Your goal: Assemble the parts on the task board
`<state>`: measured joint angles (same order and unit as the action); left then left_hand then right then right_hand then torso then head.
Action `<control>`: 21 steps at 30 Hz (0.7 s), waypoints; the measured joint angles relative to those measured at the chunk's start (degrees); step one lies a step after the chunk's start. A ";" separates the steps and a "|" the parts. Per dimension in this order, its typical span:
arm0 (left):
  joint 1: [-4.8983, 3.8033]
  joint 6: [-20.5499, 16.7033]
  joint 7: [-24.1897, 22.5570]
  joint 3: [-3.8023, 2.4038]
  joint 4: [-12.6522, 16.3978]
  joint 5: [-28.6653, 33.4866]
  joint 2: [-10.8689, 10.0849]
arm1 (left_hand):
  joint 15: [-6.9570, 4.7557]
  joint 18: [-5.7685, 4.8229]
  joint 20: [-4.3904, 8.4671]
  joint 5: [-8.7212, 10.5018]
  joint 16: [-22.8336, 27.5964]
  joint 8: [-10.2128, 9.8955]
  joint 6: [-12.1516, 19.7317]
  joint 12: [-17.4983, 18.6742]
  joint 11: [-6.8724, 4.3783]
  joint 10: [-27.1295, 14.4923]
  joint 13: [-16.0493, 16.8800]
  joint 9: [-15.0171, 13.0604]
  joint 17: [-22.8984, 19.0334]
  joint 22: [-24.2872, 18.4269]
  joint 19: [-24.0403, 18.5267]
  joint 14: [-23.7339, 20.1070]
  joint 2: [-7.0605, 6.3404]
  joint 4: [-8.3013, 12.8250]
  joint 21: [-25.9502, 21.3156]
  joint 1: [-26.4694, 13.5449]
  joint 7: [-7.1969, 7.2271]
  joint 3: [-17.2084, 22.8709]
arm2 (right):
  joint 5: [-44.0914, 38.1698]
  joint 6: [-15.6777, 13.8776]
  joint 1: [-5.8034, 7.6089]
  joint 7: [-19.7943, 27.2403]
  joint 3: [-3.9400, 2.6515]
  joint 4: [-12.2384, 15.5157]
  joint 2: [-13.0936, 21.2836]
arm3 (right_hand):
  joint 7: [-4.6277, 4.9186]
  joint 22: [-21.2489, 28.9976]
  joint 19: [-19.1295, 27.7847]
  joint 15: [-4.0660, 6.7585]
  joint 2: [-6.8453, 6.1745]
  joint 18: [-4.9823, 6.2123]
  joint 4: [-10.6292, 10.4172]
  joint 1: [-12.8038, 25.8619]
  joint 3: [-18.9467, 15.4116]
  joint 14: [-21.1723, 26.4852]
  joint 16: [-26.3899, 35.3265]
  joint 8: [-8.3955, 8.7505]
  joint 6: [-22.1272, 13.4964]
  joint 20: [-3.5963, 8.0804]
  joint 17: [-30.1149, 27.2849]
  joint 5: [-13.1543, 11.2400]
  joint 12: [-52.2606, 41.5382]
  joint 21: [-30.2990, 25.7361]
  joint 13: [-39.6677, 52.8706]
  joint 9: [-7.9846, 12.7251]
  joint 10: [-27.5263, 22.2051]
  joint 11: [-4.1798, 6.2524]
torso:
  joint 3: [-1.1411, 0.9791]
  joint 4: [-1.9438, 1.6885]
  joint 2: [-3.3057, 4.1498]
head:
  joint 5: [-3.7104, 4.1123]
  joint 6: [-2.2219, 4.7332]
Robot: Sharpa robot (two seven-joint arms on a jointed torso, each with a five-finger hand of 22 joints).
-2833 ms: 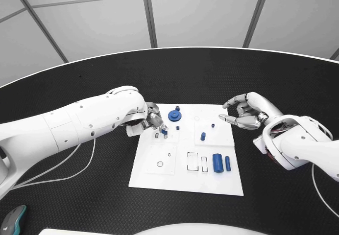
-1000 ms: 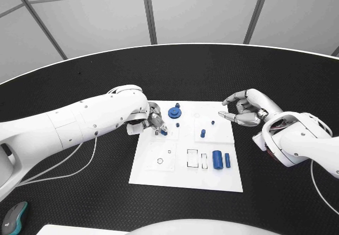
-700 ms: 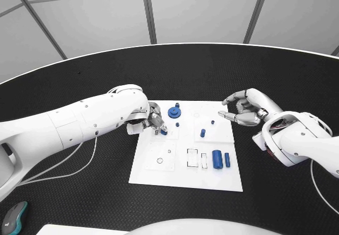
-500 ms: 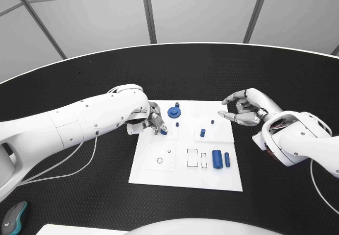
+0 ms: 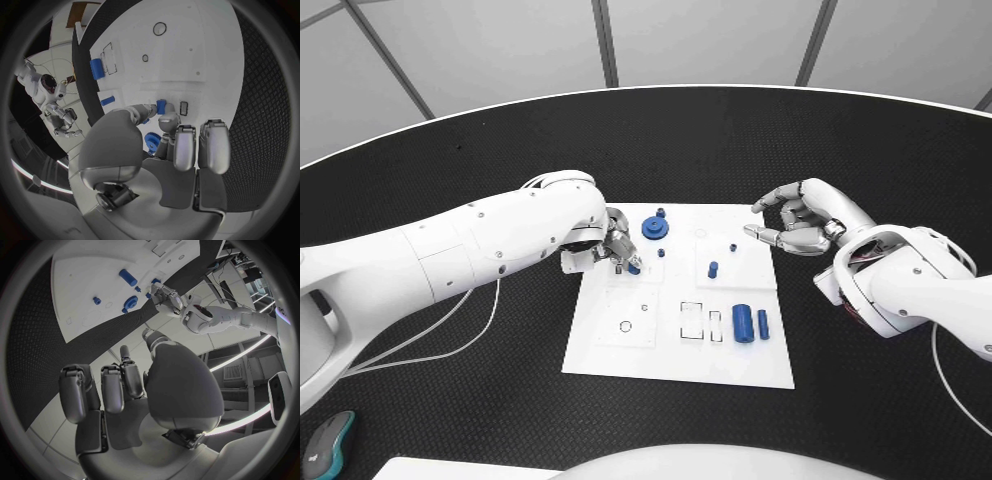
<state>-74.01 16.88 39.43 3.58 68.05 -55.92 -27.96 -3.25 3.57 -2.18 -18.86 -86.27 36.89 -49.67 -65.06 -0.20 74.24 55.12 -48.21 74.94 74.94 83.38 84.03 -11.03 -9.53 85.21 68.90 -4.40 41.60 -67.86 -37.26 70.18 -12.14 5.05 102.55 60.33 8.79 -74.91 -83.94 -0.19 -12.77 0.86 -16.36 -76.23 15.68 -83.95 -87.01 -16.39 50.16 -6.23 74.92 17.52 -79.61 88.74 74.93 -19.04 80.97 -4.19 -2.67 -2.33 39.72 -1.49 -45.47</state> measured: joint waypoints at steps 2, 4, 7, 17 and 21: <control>0.00 -0.21 0.10 0.00 -0.08 0.00 0.08 | -0.13 0.00 0.00 -0.12 0.00 0.01 -0.01 0.00 0.00 0.00 0.03 0.00 0.00 0.00 0.00 -0.13 -0.02 0.00 0.00 -0.13 0.00 0.00 | 0.00 0.00 0.00 0.00 0.00 0.01 0.00 | 0.00 0.00 0.00 0.00 0.00 0.00 0.00 0.00 0.00 0.00 0.00 0.00 0.00 0.00 0.00 0.00 0.00 0.00 0.00 0.00 0.00 0.00 | 0.00 -0.01 0.00 | 0.01 -0.05; 0.01 -0.41 0.20 0.00 -0.21 0.00 0.22 | -0.21 0.00 0.00 -0.12 0.00 0.01 -0.01 0.00 0.01 0.00 0.10 0.00 0.00 0.00 0.00 -0.21 -0.05 0.00 0.00 -0.16 0.00 0.00 | 0.00 0.00 0.00 0.00 0.00 0.02 -0.01 | 0.00 0.00 0.00 0.00 0.00 0.00 0.00 0.00 0.00 0.00 0.00 0.00 0.00 0.00 0.00 0.00 0.00 0.00 0.00 0.00 0.00 0.00 | 0.01 -0.02 0.00 | 0.04 -0.06; 0.01 -0.47 0.31 0.01 -0.40 0.00 0.40 | -0.21 0.00 0.00 -0.12 0.00 0.01 -0.02 0.00 0.01 0.00 0.13 0.00 -0.01 0.00 0.00 -0.21 -0.10 0.00 0.23 -0.22 0.00 0.00 | 0.00 0.00 0.00 0.02 0.00 0.04 -0.02 | 0.00 0.00 0.00 0.00 0.00 0.00 0.00 0.00 0.00 0.00 0.00 0.00 0.00 0.00 0.00 0.00 0.00 0.00 -0.01 0.00 0.00 0.00 | 0.01 -0.02 -0.03 | 0.04 -0.09; 0.06 -0.27 0.58 0.01 -1.38 0.00 1.33 | -0.21 0.00 0.00 -0.12 0.00 0.07 -0.12 -0.38 -0.01 0.40 0.21 -0.13 -0.01 -0.01 0.00 -0.21 0.30 0.00 0.23 -0.88 -0.10 0.00 | 0.00 0.12 0.00 0.04 0.00 0.13 -0.04 | 0.00 0.00 0.00 0.00 0.00 0.00 0.00 0.00 0.00 0.00 0.00 0.00 0.00 0.00 -0.01 0.00 0.00 0.00 -0.01 0.00 0.00 0.00 | 0.00 0.04 -0.05 | 0.16 -0.10; 0.12 0.11 0.58 0.01 -1.78 0.01 1.70 | -0.20 0.00 0.00 -0.12 0.00 0.23 -0.14 -0.38 0.01 0.42 0.21 -0.17 -0.01 -0.01 0.00 -0.21 0.30 0.00 0.23 -0.87 -0.12 0.00 | 0.00 0.20 0.00 0.04 0.00 0.13 -0.06 | 0.00 0.00 0.00 0.00 0.00 0.00 0.00 0.00 0.00 0.00 0.00 0.00 0.00 0.00 -0.01 0.00 0.00 0.00 -0.01 0.00 0.00 0.00 | 0.00 0.04 -0.06 | 0.19 -0.14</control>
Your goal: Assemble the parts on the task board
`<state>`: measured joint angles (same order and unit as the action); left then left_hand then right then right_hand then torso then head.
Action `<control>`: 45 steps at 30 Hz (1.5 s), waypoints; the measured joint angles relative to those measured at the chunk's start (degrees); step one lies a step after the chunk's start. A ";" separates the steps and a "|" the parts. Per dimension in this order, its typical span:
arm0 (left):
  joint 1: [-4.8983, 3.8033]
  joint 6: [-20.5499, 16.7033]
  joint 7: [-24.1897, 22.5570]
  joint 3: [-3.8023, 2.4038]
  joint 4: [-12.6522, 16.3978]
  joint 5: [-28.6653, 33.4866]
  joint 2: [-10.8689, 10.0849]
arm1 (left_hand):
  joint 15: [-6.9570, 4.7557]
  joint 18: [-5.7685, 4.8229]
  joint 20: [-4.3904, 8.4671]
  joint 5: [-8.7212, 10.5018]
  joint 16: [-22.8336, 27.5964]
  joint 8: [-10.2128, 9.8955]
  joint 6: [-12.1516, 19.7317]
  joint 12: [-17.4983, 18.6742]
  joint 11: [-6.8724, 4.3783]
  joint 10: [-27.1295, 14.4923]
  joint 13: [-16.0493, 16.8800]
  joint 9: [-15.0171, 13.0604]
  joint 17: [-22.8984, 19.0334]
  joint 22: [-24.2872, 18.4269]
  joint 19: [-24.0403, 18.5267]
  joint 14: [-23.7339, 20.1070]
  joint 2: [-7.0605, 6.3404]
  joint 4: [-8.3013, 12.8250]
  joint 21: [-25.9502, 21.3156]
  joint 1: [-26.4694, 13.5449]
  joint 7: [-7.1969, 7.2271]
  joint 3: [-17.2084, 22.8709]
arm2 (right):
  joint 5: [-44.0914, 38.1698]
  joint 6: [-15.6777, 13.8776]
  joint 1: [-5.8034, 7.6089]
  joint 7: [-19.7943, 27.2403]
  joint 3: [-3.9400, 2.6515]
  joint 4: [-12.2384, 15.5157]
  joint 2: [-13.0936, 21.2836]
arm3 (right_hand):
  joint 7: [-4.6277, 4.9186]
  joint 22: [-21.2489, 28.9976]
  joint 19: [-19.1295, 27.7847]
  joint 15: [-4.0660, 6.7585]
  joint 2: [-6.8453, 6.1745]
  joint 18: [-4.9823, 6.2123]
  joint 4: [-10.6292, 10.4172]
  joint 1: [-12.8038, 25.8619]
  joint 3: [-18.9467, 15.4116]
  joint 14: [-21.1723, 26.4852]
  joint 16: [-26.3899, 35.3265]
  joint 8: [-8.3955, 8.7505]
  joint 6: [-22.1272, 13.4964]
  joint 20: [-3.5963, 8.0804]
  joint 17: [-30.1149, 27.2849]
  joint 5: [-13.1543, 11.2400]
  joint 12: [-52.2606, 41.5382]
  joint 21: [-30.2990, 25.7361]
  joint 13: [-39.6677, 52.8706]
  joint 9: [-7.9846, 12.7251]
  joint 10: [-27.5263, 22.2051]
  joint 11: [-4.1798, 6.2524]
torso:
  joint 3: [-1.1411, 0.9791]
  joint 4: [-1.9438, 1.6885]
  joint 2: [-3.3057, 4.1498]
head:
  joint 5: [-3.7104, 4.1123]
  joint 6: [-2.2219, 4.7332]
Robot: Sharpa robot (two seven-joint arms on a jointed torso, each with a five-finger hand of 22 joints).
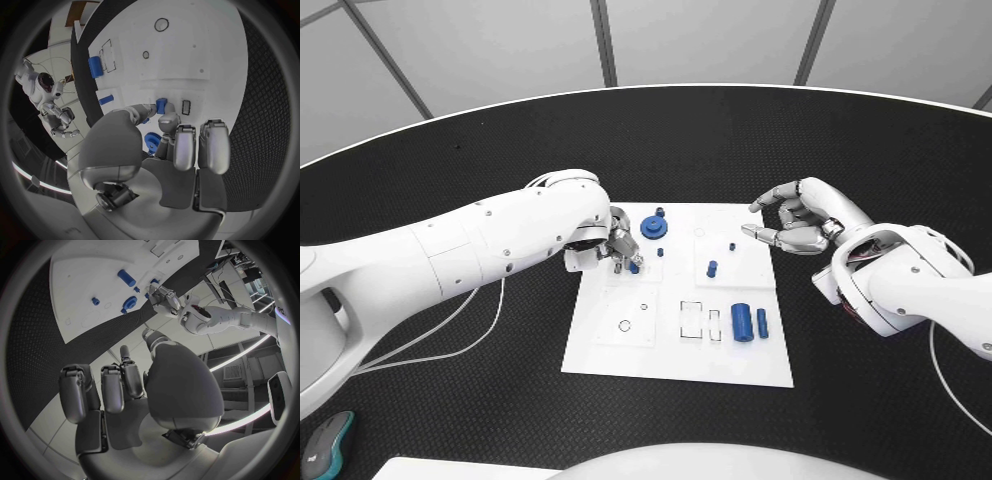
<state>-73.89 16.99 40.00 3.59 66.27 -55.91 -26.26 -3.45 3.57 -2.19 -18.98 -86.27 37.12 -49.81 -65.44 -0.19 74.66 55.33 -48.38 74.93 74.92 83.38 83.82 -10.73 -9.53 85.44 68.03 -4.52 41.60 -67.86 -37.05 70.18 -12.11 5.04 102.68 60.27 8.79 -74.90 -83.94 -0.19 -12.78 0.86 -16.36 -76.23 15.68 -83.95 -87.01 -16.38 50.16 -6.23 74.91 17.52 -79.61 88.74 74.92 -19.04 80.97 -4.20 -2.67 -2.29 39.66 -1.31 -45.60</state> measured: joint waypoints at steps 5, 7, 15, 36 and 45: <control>0.08 0.52 0.00 0.01 -0.31 0.01 0.28 | 0.00 0.00 0.16 0.13 0.00 0.03 -0.07 0.00 0.10 0.10 0.00 -0.10 0.00 0.00 0.16 0.00 0.15 0.00 0.00 0.14 -0.08 0.00 | 0.00 0.06 0.00 -0.01 0.00 -0.02 -0.03 | 0.00 0.00 0.00 0.00 0.00 0.00 0.00 0.00 0.00 0.00 0.00 0.00 0.00 0.00 0.00 0.00 0.00 0.00 0.00 0.00 0.00 0.00 | 0.01 0.00 -0.03 | 0.10 -0.04; 0.10 0.64 0.00 0.01 -0.43 0.01 0.34 | 0.00 0.00 0.16 0.13 0.00 0.17 -0.07 0.00 0.11 0.10 -0.09 -0.14 -0.01 0.00 0.16 0.00 0.15 0.00 0.00 0.14 -0.09 0.00 | 0.00 0.06 0.00 -0.01 0.00 -0.04 -0.05 | 0.00 0.00 0.00 0.00 0.00 0.00 0.00 0.00 0.00 0.00 0.00 0.00 0.00 0.00 0.00 0.00 0.00 0.00 0.00 0.00 0.00 0.00 | 0.01 0.00 -0.04 | 0.12 -0.05; 0.19 0.61 -0.01 0.02 -0.76 0.05 0.39 | -0.75 -0.56 0.37 0.57 0.00 0.46 -0.47 0.44 -0.67 0.20 -1.02 -1.20 -0.01 -0.01 0.37 0.12 -0.46 3.09 0.00 -3.53 0.58 0.20 | 0.00 -0.04 0.00 0.10 0.00 -0.09 -0.10 | 0.00 0.00 0.00 0.00 0.00 0.00 0.00 0.00 0.00 0.00 0.27 0.00 0.00 0.00 -0.01 0.00 0.00 -0.12 -0.01 0.00 0.00 0.00 | 0.02 -0.04 -0.06 | 0.20 -0.02; 0.27 0.76 0.00 0.02 -1.15 2.93 -0.55 | -0.75 -0.49 0.55 2.12 0.00 -1.01 -1.51 1.55 -1.16 -0.98 -3.42 -0.70 -0.02 -0.01 0.55 0.11 -2.68 -6.06 0.00 -7.75 1.98 -15.38 | 0.00 0.00 0.00 0.41 0.00 -0.21 -0.08 | 0.00 0.00 0.00 0.00 0.00 0.00 -0.16 0.00 -0.16 0.00 0.27 0.00 0.00 0.00 -0.01 0.00 0.00 -0.33 -0.02 0.10 0.00 0.00 | 0.06 -0.04 -0.07 | 0.27 0.12; 0.28 -0.09 0.00 0.01 -0.48 4.40 -1.37 | -0.74 -0.48 0.55 3.74 0.00 -1.02 -1.50 1.55 -1.16 -0.97 -3.51 -0.83 -0.02 -0.01 0.55 0.11 -2.28 -7.16 0.00 -8.15 1.99 -17.45 | 0.01 -0.21 0.00 0.65 0.00 -0.22 -0.03 | 0.00 0.00 0.00 0.00 0.00 0.00 -0.35 0.00 -0.35 0.00 0.27 0.00 0.00 0.00 0.00 0.00 0.00 -0.33 -0.02 0.10 0.00 0.00 | 0.09 -0.08 -0.02 | 0.34 0.22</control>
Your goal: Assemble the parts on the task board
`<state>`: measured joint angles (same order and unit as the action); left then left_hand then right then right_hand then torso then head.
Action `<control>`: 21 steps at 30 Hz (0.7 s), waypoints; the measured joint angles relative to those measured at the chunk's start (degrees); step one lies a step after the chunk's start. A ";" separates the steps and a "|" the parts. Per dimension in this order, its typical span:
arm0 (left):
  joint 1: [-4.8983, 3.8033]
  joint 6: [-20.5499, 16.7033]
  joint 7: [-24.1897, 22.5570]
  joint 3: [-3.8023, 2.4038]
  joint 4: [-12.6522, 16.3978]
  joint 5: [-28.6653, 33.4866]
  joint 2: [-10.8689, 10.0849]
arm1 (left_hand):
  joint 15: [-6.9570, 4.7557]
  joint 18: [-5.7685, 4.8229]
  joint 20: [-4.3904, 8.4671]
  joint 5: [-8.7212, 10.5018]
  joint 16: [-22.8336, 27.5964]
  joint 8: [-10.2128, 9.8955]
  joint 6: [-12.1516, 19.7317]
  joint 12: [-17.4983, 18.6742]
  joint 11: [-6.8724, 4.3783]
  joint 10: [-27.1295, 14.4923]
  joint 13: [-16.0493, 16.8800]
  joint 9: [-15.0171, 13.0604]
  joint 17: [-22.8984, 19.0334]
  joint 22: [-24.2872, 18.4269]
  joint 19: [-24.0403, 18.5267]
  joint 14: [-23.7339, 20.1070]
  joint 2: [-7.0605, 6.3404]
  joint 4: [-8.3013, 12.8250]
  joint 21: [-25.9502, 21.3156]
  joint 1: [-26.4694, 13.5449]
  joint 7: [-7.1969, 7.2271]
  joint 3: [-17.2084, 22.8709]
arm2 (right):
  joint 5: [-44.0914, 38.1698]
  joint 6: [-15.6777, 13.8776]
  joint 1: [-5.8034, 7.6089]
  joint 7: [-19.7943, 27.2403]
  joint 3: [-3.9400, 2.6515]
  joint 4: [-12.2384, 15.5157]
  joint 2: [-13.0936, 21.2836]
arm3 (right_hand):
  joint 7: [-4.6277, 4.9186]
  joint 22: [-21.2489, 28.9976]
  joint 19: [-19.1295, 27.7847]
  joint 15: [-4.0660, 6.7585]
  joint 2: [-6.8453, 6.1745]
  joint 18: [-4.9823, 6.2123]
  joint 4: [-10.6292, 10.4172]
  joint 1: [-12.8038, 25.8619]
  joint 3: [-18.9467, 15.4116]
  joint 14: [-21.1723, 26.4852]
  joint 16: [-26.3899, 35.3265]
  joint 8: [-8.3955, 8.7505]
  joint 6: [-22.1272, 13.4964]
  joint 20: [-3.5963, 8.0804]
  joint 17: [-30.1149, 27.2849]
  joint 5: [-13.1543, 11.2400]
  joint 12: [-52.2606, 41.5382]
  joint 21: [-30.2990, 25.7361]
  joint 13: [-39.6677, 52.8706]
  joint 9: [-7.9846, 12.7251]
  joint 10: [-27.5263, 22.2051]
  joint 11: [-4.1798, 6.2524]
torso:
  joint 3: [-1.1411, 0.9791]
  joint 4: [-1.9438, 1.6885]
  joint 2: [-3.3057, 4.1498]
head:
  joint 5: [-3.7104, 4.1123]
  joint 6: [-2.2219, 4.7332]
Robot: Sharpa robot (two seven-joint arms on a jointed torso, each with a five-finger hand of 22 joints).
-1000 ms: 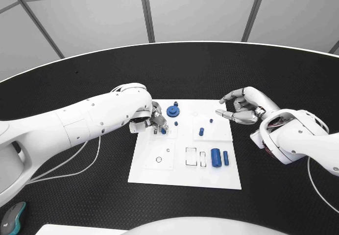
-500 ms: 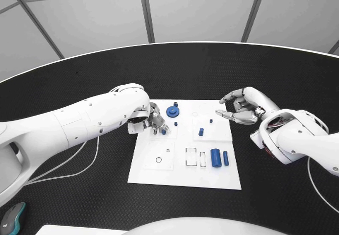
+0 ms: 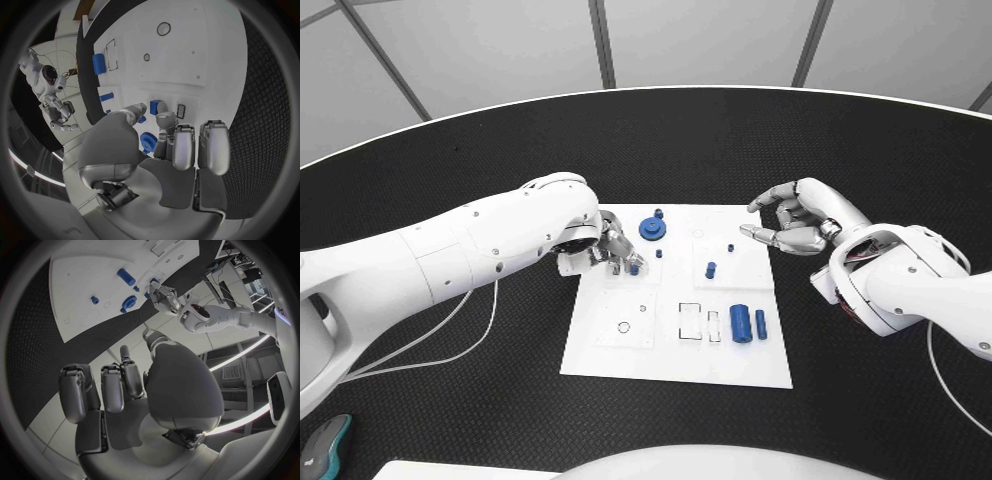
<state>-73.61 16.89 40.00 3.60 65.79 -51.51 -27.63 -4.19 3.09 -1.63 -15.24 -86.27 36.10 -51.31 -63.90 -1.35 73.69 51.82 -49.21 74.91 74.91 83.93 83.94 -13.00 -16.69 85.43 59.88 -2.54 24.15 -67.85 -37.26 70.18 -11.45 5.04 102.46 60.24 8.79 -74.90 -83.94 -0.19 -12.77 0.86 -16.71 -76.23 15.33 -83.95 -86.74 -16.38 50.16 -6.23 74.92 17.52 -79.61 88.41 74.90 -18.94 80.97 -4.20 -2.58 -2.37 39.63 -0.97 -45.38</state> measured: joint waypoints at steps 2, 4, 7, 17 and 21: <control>0.00 -0.14 0.00 0.00 0.30 0.08 -0.22 | 0.00 0.00 0.00 1.16 0.00 -0.09 0.00 0.00 0.00 0.00 -0.04 -0.07 0.00 0.00 0.00 0.00 0.00 0.01 0.00 0.00 0.00 -0.79 | 0.00 -0.05 0.00 0.02 0.00 -0.06 -0.01 | 0.00 0.00 0.00 0.00 0.00 0.00 0.00 0.00 0.00 0.00 0.00 0.00 0.00 0.00 0.03 0.00 0.00 0.00 0.01 0.00 0.00 0.00 | 0.00 -0.01 0.00 | 0.00 0.01; 0.00 -0.32 0.00 -0.01 0.69 0.14 -0.52 | 0.00 0.00 0.00 1.71 0.00 -0.18 0.00 0.00 0.00 0.00 -0.10 -0.07 0.00 0.00 0.00 0.00 0.00 -0.06 0.00 0.00 0.00 -0.99 | 0.00 -0.08 0.00 0.04 0.00 -0.16 -0.04 | 0.00 0.00 0.00 0.00 0.00 0.00 0.00 0.00 0.00 0.00 0.00 0.00 0.00 0.00 0.03 0.00 0.00 0.00 0.04 0.05 0.00 0.00 | 0.01 -0.01 0.00 | 0.03 0.03; -0.01 -0.54 0.00 -0.02 1.38 0.18 -1.16 | 0.00 0.01 0.00 1.71 0.00 -0.34 0.01 0.00 0.00 0.00 -0.10 -0.07 0.00 0.00 0.00 0.00 0.00 -0.06 0.00 0.00 -0.01 -0.99 | 0.00 -0.12 0.00 0.05 0.00 -0.29 -0.06 | 0.00 0.00 0.00 0.00 0.02 0.00 -0.04 0.02 -0.27 0.00 0.00 0.00 0.00 0.00 0.03 0.00 0.00 0.00 0.04 0.05 0.00 0.00 | 0.02 0.00 -0.01 | 0.03 0.10; -0.79 -0.84 0.00 -0.21 4.50 0.22 -4.39 | 0.00 0.02 0.00 1.97 0.00 -0.36 0.02 0.00 0.00 0.00 -0.40 -0.13 0.00 0.00 0.00 0.00 0.20 0.10 0.00 0.21 -0.02 -1.15 | 0.00 0.03 -0.01 0.11 0.01 -0.78 -0.21 | 0.00 0.00 0.00 0.00 0.24 0.00 -0.05 0.24 -0.38 0.00 0.00 0.00 0.00 0.00 0.02 0.00 0.00 -0.33 0.04 0.05 0.00 0.00 | -0.02 -0.02 -0.27 | 0.10 0.36; -1.37 -1.11 0.00 -0.77 5.78 0.22 -5.52 | 0.01 0.02 0.00 1.97 0.00 -0.36 0.02 0.00 0.00 0.00 -0.40 -0.13 0.00 0.00 0.00 0.00 0.20 0.10 0.00 0.21 -0.02 -1.15 | 0.00 0.09 -0.02 0.13 0.01 -1.08 -0.37 | 0.00 0.00 0.00 0.00 0.24 0.00 -0.05 0.24 -0.38 0.00 0.00 0.00 0.00 0.00 0.02 0.00 0.00 -0.33 0.04 0.05 0.00 0.00 | -0.01 -0.03 -0.35 | 0.11 0.49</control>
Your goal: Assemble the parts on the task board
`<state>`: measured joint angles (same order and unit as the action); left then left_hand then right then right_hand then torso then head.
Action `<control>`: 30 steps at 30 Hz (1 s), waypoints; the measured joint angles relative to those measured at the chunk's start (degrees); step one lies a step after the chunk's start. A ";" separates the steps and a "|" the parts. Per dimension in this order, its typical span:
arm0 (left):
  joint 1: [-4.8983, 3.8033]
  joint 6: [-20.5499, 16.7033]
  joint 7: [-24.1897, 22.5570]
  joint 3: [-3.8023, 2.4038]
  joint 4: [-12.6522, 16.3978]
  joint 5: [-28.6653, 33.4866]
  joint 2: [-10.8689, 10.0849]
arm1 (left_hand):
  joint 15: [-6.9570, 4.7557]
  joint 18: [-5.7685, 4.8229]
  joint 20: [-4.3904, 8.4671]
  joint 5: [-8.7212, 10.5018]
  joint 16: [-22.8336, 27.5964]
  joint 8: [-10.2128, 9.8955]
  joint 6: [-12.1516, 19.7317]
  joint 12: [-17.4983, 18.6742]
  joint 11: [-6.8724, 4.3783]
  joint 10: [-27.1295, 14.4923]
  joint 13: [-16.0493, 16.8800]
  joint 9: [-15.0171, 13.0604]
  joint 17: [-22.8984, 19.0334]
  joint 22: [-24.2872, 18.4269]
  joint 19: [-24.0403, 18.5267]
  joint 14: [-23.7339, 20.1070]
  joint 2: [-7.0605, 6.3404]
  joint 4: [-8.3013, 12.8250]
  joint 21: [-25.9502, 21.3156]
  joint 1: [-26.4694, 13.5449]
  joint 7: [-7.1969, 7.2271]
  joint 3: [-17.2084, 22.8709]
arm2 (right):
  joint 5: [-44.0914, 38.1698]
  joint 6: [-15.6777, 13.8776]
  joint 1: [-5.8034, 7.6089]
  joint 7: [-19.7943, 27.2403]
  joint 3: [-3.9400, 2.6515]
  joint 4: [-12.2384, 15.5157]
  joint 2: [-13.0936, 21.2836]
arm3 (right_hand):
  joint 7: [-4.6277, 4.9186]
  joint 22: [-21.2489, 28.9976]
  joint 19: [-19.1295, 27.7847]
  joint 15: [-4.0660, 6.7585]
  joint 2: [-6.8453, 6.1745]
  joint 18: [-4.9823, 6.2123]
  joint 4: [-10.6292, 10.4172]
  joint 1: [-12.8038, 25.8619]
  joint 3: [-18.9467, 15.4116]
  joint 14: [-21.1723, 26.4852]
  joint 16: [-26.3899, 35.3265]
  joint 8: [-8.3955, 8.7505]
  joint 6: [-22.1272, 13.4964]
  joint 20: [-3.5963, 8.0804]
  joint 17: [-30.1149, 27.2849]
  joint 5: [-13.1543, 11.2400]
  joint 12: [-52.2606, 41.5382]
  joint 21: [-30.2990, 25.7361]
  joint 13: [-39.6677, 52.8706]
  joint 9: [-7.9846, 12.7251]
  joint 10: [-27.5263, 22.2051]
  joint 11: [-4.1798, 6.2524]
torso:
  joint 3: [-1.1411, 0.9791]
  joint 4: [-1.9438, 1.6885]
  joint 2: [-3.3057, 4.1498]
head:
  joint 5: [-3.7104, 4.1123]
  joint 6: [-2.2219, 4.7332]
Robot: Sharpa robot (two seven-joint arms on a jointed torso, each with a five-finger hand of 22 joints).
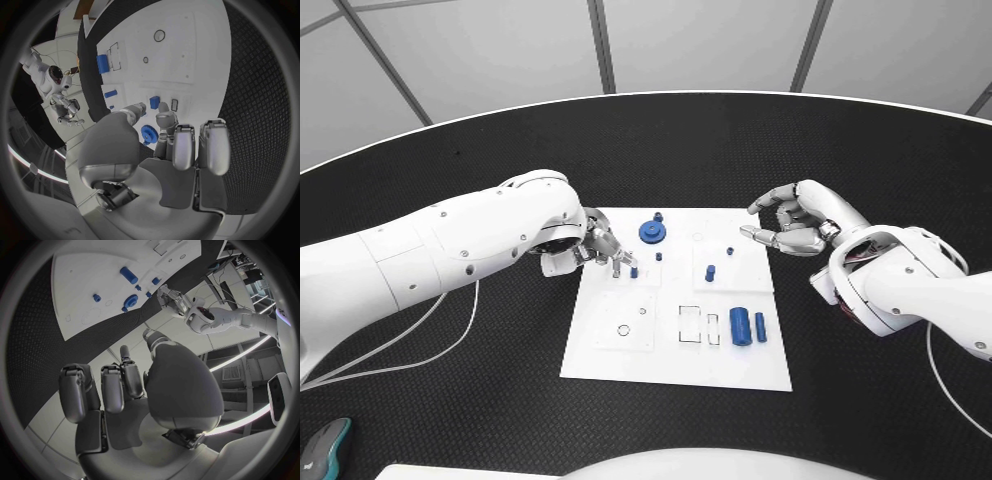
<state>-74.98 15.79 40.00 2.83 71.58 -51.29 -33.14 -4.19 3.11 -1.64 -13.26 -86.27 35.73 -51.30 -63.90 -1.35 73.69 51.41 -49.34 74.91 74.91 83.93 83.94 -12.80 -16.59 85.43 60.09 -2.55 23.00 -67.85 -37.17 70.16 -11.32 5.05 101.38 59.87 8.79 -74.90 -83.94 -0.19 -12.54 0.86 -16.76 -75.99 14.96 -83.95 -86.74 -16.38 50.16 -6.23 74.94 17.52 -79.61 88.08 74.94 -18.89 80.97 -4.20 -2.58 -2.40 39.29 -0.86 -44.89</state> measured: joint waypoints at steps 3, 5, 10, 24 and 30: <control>-0.34 -0.04 0.00 -0.69 0.79 0.00 -0.83 | 0.00 0.00 0.00 0.00 0.00 0.00 0.00 0.00 0.00 0.00 -0.17 0.00 0.00 0.00 0.00 0.00 0.27 0.00 0.00 0.27 0.00 0.00 | 0.00 0.03 0.00 0.01 0.00 -0.16 -0.06 | 0.00 0.00 0.00 0.00 0.00 0.00 0.00 0.00 0.00 0.00 0.00 0.00 0.00 0.00 0.00 0.00 0.00 0.00 0.00 0.00 0.00 0.00 | 0.01 0.01 -0.01 | -0.08 0.22; -0.54 0.27 -0.13 -1.46 0.90 0.05 -1.28 | 0.00 0.00 0.00 0.00 0.00 0.00 0.03 0.00 0.21 -0.21 -0.37 0.00 0.00 0.00 0.00 0.00 0.31 0.16 -0.08 0.31 -0.03 -0.16 | 0.00 0.06 -0.01 0.02 0.00 -0.23 -0.08 | 0.00 0.00 0.00 0.00 0.01 0.00 0.00 0.01 0.00 0.00 0.00 0.00 0.00 0.00 0.00 0.00 0.00 0.00 0.00 0.02 0.00 0.00 | 0.01 0.03 -0.01 | -0.12 0.37; -2.07 1.00 -1.83 -2.67 -1.32 1.53 -1.68 | 0.00 0.00 0.04 0.00 0.00 -1.23 1.71 2.81 0.87 -2.90 -3.54 0.20 0.00 -0.95 -2.63 0.00 0.59 0.03 -2.71 2.51 -1.26 -1.29 | 0.00 0.16 -0.01 -0.07 0.01 -0.52 -0.16 | 0.00 0.00 0.00 0.00 0.23 0.00 0.00 0.23 0.00 0.00 0.00 0.00 0.00 0.00 -0.01 0.00 0.00 0.00 -0.01 0.05 0.00 0.00 | 0.07 0.05 0.05 | 0.01 0.74; -5.01 3.18 -6.03 -3.14 -13.21 2.06 2.53 | 1.97 0.93 -1.44 0.00 0.89 -6.40 5.44 7.78 3.28 -9.01 -10.33 4.30 0.00 -5.40 -5.34 0.11 1.90 -0.07 -5.60 5.86 -3.98 -2.61 | 0.00 0.21 -0.02 -0.11 0.02 -0.86 -0.40 | 0.00 0.00 0.00 0.00 0.22 0.00 0.16 0.22 -0.16 0.00 0.00 -0.22 0.00 0.00 -0.01 0.00 0.00 0.00 -0.02 0.04 0.00 0.00 | 0.14 0.10 0.70 | 0.31 1.94; -4.96 4.41 -6.55 -3.11 -17.10 1.92 5.05 | 1.97 0.93 -1.44 0.00 0.89 -6.40 5.44 7.78 3.28 -9.01 -10.28 4.79 0.00 -5.46 -5.34 0.11 2.13 -0.07 -5.73 6.09 -3.98 -2.61 | 0.00 0.17 -0.02 -0.10 0.02 -0.46 -0.43 | 0.00 0.00 0.00 0.00 0.22 0.00 0.16 0.22 -0.16 0.00 0.00 -0.22 0.00 0.00 -0.01 0.00 0.00 0.00 -0.02 0.04 0.00 0.00 | 0.24 0.01 1.16 | 0.35 2.34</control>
<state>-79.94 20.20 33.46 -0.28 54.48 -49.37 -28.10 -2.22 4.04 -3.08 -13.26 -85.37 29.33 -45.86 -56.12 1.93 64.68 41.13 -44.55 74.91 69.45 78.59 84.04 -10.67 -16.67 79.70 66.17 -6.54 20.40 -67.85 -37.00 70.14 -11.42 5.07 100.92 59.44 8.79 -74.90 -83.94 -0.19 -12.31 0.86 -16.60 -75.77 14.80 -83.94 -86.74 -16.60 50.16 -6.23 74.92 17.52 -79.61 88.08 74.92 -18.85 80.97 -4.20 -2.34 -2.39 40.45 -0.52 -42.55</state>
